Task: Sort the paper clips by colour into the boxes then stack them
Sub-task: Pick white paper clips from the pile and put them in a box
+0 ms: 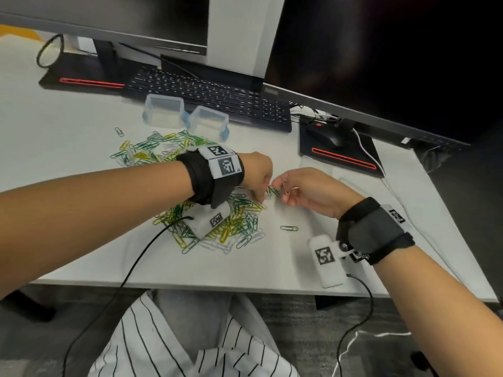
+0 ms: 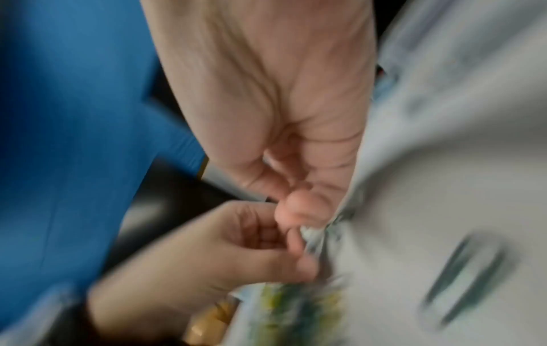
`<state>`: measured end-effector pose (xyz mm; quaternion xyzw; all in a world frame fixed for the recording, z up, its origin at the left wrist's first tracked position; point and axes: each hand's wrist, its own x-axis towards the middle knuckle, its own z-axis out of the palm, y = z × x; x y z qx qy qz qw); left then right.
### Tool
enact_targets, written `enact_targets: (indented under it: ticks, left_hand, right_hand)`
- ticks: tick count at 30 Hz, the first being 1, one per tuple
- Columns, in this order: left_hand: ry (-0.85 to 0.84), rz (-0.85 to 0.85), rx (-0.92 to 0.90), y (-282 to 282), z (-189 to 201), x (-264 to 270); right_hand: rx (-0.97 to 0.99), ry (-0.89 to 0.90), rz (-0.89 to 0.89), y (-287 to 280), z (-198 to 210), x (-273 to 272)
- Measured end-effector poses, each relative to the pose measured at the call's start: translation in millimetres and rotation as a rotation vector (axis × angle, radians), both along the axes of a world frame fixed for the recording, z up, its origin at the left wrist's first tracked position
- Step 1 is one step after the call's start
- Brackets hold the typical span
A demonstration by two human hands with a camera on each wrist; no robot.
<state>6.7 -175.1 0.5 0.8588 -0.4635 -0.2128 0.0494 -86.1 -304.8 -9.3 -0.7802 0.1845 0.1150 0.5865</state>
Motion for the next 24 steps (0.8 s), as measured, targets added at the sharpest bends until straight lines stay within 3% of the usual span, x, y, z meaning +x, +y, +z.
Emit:
enact_targets:
  ticks: [2,3,7,10,14,15,17,19,20,22,24]
  left_hand:
    - [0.035,0.044,-0.039,5.5,4.5,7.9]
    - [0.092,0.084,-0.06,8.0,6.3,11.2]
    - [0.571,0.33,-0.25,17.1,6.7,11.9]
    - [0.848,0.403,-0.3,28.6,5.9,9.4]
    - [1.057,0.304,-0.193,36.9,9.7,2.7]
    - [1.029,0.298,-0.179,36.6,9.8,1.9]
    - [0.689,0.241,-0.131,34.6,5.5,2.1]
    - [0.257,0.098,-0.039,34.1,2.6,0.9]
    - [0.152,0.041,0.003,34.3,0.2,-0.4]
    - [0.094,-0.023,0.046,33.0,-7.6,-2.8]
    - [0.08,-0.047,0.039,31.1,-11.0,-5.2]
  right_hand:
    - [0.196,0.03,-0.057,2.4,0.0,2.6]
    - [0.111,0.024,-0.015,4.4,-1.0,4.1]
    - [-0.712,-0.017,0.377,10.5,-4.2,7.9]
    - [-0.837,-0.013,0.46,18.3,-8.5,8.8]
    - [-0.953,0.004,0.535,27.5,-8.3,12.4]
    - [-0.986,0.003,0.54,25.5,-5.2,13.5]
    - [-0.956,-0.01,0.485,15.1,-0.7,14.6]
    - [-0.726,-0.009,0.359,2.8,4.0,12.5]
    - [-0.558,-0.006,0.294,-1.1,6.4,9.3]
    - [-0.267,0.031,0.232,-5.6,9.0,2.8]
    - [-0.145,0.072,0.236,-6.8,8.9,-2.6]
